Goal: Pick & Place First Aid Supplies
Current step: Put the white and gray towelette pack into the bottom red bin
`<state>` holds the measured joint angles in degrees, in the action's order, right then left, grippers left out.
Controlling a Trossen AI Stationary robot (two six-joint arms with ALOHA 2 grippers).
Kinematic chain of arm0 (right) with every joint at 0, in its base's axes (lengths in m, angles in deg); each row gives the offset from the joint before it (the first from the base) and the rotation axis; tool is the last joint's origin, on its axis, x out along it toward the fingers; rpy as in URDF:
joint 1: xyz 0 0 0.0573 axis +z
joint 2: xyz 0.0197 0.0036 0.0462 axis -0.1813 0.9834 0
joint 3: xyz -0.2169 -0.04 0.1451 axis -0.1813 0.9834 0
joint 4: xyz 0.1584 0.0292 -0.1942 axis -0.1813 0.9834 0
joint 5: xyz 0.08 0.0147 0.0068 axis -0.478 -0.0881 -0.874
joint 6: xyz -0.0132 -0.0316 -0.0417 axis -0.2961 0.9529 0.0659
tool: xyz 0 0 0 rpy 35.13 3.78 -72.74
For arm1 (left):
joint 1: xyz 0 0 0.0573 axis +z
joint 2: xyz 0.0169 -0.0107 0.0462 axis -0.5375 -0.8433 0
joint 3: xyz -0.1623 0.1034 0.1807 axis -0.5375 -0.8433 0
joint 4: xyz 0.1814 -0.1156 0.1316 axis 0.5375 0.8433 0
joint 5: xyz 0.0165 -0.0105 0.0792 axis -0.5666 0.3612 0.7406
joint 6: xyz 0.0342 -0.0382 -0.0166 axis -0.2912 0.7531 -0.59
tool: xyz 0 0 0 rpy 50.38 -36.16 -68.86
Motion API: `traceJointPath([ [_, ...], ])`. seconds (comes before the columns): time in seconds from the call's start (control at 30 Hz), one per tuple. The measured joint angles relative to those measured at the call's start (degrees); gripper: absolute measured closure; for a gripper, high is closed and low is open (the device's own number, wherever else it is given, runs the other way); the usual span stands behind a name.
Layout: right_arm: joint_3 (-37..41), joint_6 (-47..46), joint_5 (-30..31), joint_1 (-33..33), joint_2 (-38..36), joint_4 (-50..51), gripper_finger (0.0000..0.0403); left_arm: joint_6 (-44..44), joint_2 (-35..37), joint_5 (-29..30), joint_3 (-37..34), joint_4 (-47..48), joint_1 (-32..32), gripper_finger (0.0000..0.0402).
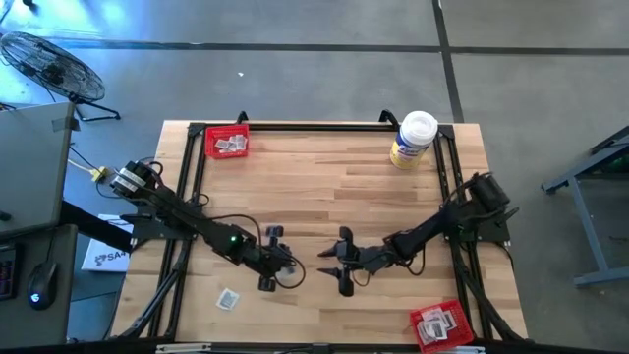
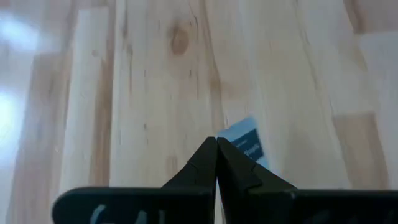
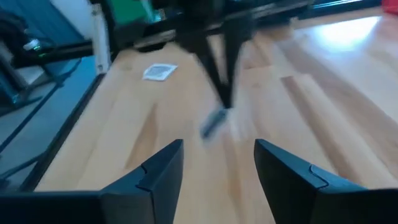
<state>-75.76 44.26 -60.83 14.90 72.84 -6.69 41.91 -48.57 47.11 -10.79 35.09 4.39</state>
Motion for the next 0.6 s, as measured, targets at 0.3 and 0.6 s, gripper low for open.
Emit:
traceJointPath([
  [0.3,-2.92,-5.01,1.41,-2.56,2.24,7.17,0.0194,0.14,0.08,4.15,2.57,-0.53,0.06,0.0401],
  [0.6,-2.92,-6.89,-4.41,-5.32,3.02,7.59,0.0191,0.65,0.00,1.03,3.37,0.06,0.00,0.0400],
])
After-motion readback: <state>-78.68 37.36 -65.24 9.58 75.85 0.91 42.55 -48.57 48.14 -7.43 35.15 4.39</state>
